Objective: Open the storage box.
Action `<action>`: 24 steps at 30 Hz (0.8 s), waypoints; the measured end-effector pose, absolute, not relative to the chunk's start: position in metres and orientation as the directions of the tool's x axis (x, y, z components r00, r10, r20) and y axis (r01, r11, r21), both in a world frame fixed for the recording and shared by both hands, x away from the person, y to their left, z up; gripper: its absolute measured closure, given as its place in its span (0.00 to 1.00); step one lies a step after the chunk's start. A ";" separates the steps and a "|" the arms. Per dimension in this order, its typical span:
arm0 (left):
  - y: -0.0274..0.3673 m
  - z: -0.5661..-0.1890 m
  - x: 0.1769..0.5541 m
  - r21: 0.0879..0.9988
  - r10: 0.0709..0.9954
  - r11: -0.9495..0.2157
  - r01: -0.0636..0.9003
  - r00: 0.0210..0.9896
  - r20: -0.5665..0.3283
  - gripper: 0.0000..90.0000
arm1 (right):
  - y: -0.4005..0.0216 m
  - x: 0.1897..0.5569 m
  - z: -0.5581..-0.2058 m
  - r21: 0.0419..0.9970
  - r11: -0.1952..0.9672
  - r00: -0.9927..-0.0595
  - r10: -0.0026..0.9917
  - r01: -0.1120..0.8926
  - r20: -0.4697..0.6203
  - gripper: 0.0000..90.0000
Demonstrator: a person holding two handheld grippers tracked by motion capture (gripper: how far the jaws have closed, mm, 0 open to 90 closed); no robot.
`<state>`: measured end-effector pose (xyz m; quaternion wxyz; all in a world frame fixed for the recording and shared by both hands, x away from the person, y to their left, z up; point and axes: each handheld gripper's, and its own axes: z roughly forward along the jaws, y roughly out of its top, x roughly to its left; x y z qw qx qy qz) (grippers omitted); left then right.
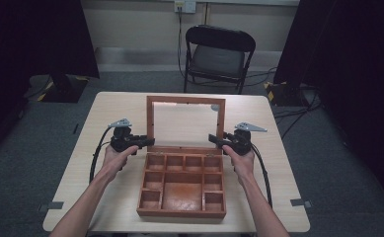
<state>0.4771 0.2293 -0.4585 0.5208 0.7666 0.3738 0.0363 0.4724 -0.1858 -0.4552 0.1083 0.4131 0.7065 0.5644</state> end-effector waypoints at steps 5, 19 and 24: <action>0.227 -0.461 0.479 0.813 0.621 -0.167 0.558 0.700 -0.353 0.70 | -0.182 0.480 -0.455 0.875 0.022 -0.621 0.714 0.483 0.325 0.47; 0.219 -0.471 0.483 0.779 0.627 -0.195 0.596 0.687 -0.368 0.52 | -0.177 0.489 -0.468 0.847 0.030 -0.580 0.741 0.531 0.337 0.34; 0.220 -0.475 0.484 0.774 0.633 -0.184 0.606 0.675 -0.379 0.51 | -0.177 0.492 -0.471 0.838 0.023 -0.559 0.755 0.545 0.342 0.30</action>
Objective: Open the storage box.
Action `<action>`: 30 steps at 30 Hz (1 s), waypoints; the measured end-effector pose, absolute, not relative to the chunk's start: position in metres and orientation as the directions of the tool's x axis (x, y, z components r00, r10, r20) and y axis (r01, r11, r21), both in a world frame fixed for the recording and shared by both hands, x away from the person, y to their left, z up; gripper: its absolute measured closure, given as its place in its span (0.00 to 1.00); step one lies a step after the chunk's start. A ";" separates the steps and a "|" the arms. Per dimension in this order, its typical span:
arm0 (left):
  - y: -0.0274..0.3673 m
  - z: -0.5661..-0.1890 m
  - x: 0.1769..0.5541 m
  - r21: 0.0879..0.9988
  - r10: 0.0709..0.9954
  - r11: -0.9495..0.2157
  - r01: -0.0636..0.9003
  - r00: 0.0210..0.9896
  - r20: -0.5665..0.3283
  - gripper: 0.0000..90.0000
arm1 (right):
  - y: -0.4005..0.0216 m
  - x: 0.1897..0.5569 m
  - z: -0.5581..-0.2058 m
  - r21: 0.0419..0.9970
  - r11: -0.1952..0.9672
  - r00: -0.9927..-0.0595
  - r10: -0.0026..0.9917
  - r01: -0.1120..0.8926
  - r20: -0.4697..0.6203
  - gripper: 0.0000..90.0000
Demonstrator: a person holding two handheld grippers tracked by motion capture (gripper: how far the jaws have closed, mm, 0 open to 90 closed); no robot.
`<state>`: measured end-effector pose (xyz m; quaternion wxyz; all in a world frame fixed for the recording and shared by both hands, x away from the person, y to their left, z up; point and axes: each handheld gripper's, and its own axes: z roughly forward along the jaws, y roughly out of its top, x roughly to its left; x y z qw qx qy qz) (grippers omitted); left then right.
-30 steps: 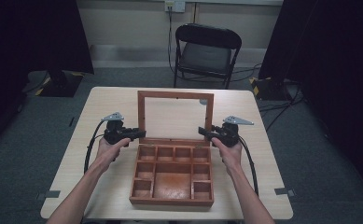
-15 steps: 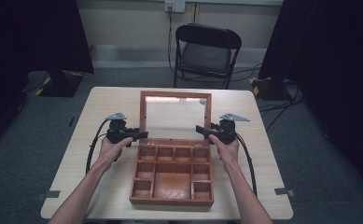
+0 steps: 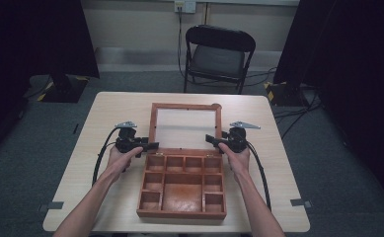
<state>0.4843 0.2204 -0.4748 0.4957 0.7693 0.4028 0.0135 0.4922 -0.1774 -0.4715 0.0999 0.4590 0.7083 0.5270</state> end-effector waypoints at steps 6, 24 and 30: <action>0.224 -0.478 0.485 0.766 0.631 -0.173 0.619 0.667 -0.396 0.51 | -0.180 0.494 -0.474 0.826 0.024 -0.549 0.758 0.564 0.353 0.29; 0.227 -0.484 0.488 0.746 0.617 -0.140 0.651 0.647 -0.449 0.49 | -0.173 0.498 -0.484 0.810 0.048 -0.533 0.775 0.585 0.339 0.24; 0.226 -0.483 0.489 0.740 0.620 -0.146 0.657 0.643 -0.449 0.48 | -0.172 0.498 -0.485 0.808 0.059 -0.532 0.779 0.587 0.330 0.24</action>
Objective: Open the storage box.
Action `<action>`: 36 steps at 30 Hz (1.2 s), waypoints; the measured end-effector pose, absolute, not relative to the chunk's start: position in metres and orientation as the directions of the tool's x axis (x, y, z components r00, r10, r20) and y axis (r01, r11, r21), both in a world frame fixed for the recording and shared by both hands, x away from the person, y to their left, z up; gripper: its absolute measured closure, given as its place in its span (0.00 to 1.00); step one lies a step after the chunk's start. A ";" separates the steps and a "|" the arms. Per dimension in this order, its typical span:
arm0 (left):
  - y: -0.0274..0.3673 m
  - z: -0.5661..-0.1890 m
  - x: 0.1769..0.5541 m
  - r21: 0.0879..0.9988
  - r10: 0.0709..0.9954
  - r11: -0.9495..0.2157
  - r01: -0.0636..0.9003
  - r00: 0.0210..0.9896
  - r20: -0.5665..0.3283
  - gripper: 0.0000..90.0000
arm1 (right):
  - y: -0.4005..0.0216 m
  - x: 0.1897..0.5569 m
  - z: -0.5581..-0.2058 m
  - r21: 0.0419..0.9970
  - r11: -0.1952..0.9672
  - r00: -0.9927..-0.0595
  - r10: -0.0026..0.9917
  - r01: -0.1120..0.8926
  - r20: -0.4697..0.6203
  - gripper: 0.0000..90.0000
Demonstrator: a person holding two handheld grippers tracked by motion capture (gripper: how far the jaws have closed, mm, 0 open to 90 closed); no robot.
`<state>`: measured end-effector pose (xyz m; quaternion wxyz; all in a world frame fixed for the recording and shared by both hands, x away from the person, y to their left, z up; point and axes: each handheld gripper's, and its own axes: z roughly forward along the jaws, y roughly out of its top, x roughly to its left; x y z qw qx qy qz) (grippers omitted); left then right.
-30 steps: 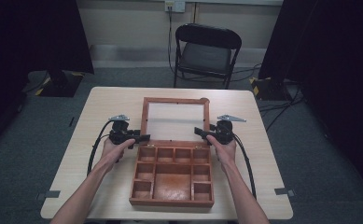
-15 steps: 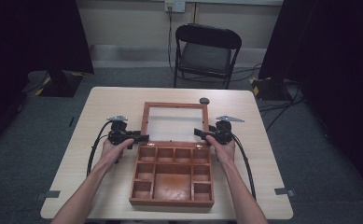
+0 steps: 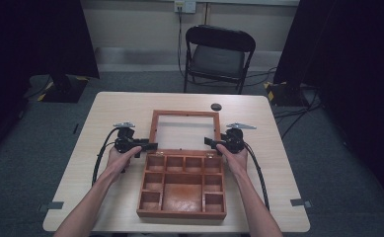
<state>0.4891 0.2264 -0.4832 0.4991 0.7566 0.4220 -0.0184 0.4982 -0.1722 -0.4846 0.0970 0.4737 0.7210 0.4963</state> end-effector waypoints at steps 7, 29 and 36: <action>0.227 -0.485 0.490 0.730 0.628 -0.141 0.669 0.631 -0.456 0.45 | -0.173 0.499 -0.488 0.788 0.050 -0.519 0.778 0.614 0.355 0.23; 0.227 -0.486 0.488 0.737 0.639 -0.147 0.660 0.631 -0.439 0.41 | -0.180 0.500 -0.487 0.747 0.049 -0.488 0.785 0.663 0.382 0.24; 0.239 -0.477 0.476 0.745 0.674 -0.164 0.646 0.625 -0.394 0.32 | -0.189 0.486 -0.474 0.767 0.091 -0.510 0.795 0.636 0.329 0.22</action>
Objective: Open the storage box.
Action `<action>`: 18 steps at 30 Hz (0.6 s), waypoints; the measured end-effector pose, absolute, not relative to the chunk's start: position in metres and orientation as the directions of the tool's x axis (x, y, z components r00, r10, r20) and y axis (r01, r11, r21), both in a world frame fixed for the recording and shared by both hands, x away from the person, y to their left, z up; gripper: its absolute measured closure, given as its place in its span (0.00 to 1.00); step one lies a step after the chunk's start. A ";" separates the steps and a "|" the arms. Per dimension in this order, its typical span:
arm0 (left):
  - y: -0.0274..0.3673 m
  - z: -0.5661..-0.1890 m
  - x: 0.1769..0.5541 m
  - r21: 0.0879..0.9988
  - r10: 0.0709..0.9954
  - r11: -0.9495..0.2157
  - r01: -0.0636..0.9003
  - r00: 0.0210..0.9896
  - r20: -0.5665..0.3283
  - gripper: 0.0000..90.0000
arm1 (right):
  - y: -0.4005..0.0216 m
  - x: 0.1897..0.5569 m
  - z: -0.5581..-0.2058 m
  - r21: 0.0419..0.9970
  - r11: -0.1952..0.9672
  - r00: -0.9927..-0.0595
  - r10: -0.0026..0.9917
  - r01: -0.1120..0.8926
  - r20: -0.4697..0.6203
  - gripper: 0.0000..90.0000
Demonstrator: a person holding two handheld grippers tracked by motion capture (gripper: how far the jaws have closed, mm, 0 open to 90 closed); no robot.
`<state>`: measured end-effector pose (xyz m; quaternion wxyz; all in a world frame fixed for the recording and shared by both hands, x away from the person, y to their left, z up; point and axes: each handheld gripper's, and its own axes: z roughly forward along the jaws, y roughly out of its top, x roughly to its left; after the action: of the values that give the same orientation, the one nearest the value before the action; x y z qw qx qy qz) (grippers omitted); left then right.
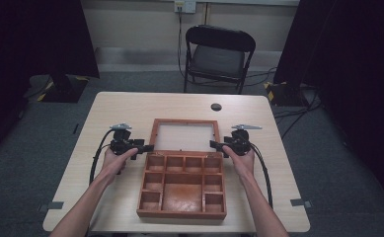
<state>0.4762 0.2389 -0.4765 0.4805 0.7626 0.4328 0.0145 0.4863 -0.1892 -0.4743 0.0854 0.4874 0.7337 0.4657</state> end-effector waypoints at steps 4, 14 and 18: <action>0.251 -0.470 0.468 0.749 0.704 -0.183 0.636 0.617 -0.352 0.27 | -0.202 0.472 -0.469 0.777 0.089 -0.502 0.807 0.623 0.310 0.19; 0.267 -0.464 0.445 0.752 0.741 -0.199 0.629 0.599 -0.305 0.24 | -0.234 0.438 -0.459 0.776 0.109 -0.452 0.859 0.621 0.240 0.16; 0.277 -0.467 0.433 0.739 0.764 -0.238 0.631 0.591 -0.259 0.21 | -0.248 0.417 -0.461 0.766 0.126 -0.435 0.875 0.631 0.215 0.16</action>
<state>0.4327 0.2768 -0.4665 0.4275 0.7828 0.4454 0.0781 0.4170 -0.2484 -0.4610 0.1454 0.5113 0.7361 0.4191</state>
